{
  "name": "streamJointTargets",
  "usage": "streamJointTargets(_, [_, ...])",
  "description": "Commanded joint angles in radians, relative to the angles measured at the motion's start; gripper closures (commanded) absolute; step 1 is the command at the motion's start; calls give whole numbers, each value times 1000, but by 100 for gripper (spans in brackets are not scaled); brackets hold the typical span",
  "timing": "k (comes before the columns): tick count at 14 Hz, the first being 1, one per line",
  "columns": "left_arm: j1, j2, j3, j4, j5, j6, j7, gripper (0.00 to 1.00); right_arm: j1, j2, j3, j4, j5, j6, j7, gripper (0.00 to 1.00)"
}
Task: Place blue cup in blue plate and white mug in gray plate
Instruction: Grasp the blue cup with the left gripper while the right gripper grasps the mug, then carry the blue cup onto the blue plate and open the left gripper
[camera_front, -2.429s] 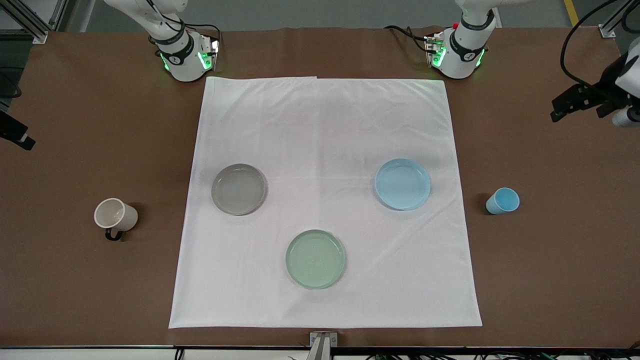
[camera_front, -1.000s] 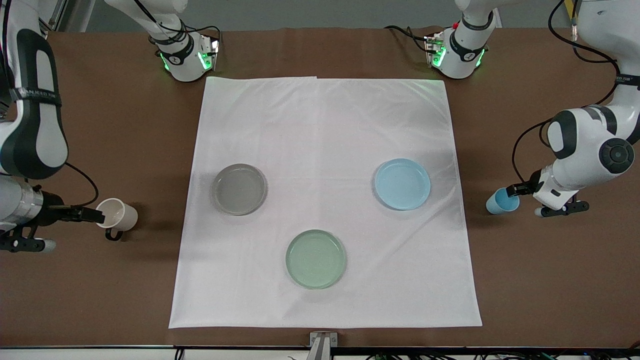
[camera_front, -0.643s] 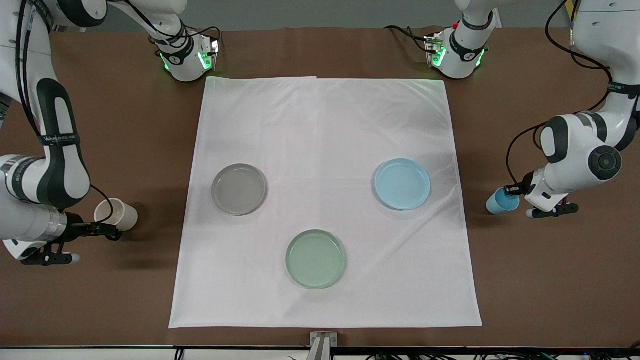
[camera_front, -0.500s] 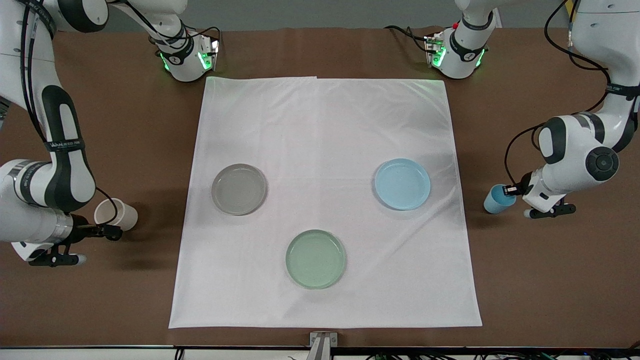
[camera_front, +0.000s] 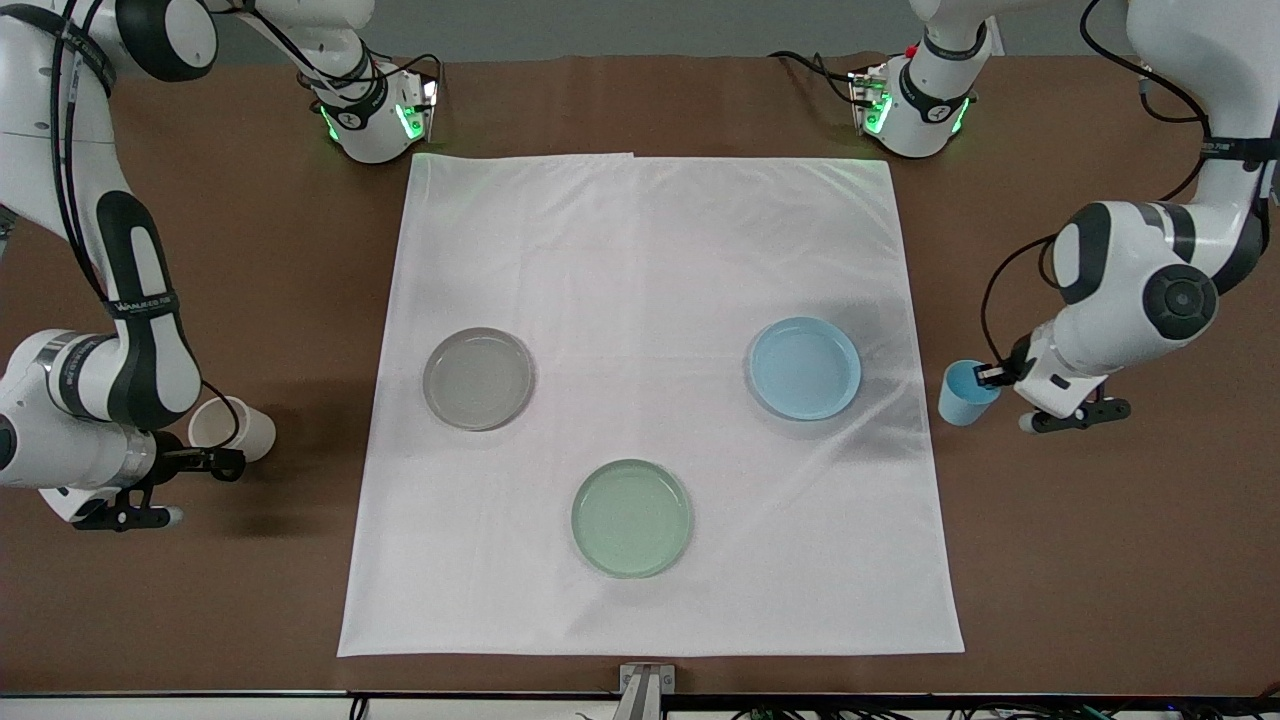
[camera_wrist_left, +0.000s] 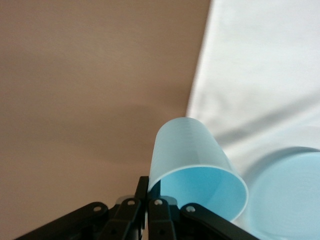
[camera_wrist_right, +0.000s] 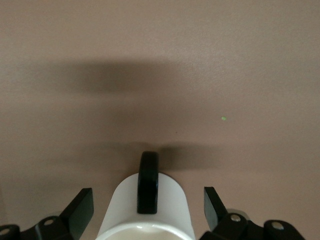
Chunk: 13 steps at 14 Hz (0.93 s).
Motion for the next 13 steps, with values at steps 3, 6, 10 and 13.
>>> streamJointTargets(3, [-5, 65, -192, 16, 6, 0, -356, 100, -18, 32, 12, 21, -39, 24, -16, 22])
streamJointTargets(6, [-69, 119, -226, 45, 6, 0, -537, 100, -16, 40, 14, 21, -33, 24, -15, 30])
streamJointTargets(10, [-117, 176, -224, 66, 6, 0, -590, 86, -15, 43, 14, 21, -30, 22, -13, 51])
streamJointTargets(13, [-114, 182, -224, 68, 17, 0, -588, 32, -15, 43, 15, 21, -22, 24, -13, 62])
